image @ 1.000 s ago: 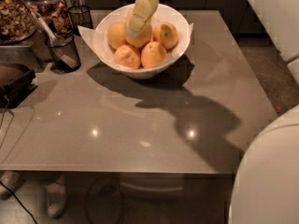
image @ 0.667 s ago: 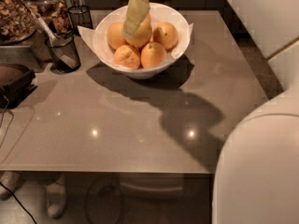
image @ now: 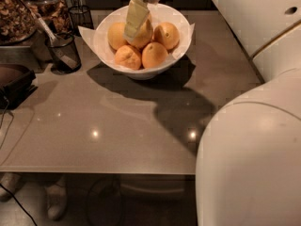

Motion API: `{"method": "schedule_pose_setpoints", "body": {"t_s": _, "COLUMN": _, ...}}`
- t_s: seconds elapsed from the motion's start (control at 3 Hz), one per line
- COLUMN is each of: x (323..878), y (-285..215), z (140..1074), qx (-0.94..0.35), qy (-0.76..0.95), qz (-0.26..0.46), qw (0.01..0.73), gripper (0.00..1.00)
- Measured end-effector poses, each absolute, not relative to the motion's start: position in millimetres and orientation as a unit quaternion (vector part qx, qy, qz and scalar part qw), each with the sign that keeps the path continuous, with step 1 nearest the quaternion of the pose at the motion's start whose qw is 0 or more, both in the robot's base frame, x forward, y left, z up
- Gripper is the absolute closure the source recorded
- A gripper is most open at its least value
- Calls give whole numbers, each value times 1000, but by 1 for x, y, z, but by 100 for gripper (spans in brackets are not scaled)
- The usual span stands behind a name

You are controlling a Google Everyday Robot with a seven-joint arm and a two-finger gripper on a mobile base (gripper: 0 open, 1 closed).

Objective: Pick orange from white bowl

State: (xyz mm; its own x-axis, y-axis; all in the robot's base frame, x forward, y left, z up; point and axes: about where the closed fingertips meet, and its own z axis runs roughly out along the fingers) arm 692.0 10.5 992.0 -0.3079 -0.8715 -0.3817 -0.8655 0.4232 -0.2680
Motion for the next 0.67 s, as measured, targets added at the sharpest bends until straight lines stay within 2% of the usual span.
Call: {"method": "schedule_pose_setpoints", "body": {"t_s": 0.67, "x": 706, "y": 11, "z": 968, "qx": -534, "qy": 818, "qz": 0, "qw": 213, "gripper": 15}}
